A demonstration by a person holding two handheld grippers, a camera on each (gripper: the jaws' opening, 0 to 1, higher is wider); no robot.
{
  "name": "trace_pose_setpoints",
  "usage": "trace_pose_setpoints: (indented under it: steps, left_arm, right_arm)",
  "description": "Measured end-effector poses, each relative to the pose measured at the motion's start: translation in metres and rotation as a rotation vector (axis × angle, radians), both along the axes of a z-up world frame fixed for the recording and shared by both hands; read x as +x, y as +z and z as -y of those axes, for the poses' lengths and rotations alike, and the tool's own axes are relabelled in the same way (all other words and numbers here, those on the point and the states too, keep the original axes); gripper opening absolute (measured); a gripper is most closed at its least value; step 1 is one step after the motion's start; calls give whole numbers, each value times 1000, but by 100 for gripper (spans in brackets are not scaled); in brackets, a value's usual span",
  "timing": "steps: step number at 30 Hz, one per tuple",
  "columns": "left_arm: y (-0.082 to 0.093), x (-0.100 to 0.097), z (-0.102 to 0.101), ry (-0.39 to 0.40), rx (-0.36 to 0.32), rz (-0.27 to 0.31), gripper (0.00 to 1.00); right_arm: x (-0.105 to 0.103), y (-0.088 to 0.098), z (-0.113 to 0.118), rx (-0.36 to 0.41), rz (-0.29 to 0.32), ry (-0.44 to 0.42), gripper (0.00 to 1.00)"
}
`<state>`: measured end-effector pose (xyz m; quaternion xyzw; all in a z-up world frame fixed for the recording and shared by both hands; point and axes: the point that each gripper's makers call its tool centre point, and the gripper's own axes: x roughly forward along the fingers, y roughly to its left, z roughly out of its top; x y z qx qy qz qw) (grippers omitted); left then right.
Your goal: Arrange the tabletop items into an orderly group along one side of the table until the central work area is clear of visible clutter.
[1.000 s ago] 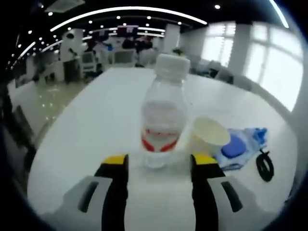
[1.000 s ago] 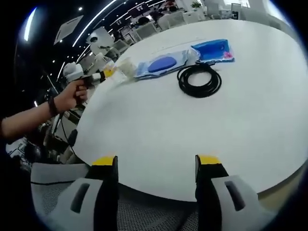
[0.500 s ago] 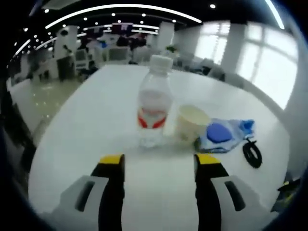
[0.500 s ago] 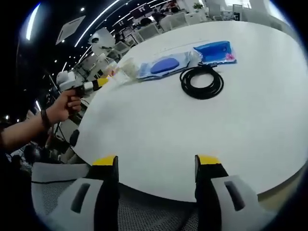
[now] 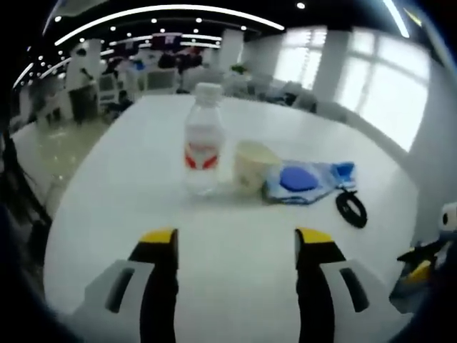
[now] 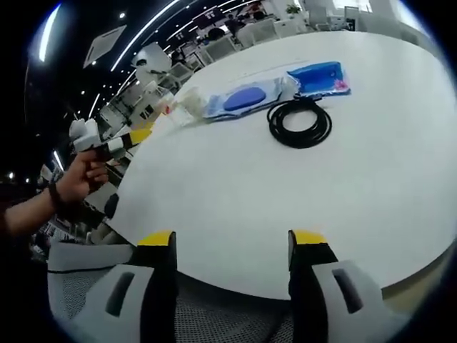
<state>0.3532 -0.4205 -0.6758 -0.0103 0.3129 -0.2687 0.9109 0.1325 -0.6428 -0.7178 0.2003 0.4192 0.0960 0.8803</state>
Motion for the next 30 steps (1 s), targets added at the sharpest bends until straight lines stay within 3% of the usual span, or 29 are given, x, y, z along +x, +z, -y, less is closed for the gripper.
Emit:
trace_pose_setpoints:
  steps: [9,19,30]
  left_arm:
    - [0,-28,0,-52,30,3,67]
    - [4,-53,13,-123,8,4,75]
    - [3,-98,9,-152,-26,-50,81]
  right_arm:
    - [0,1,-1,-3,4,4,62]
    - [1,4,3,-4,22,-14,62]
    - [3,9,3,-25,42,-5,66]
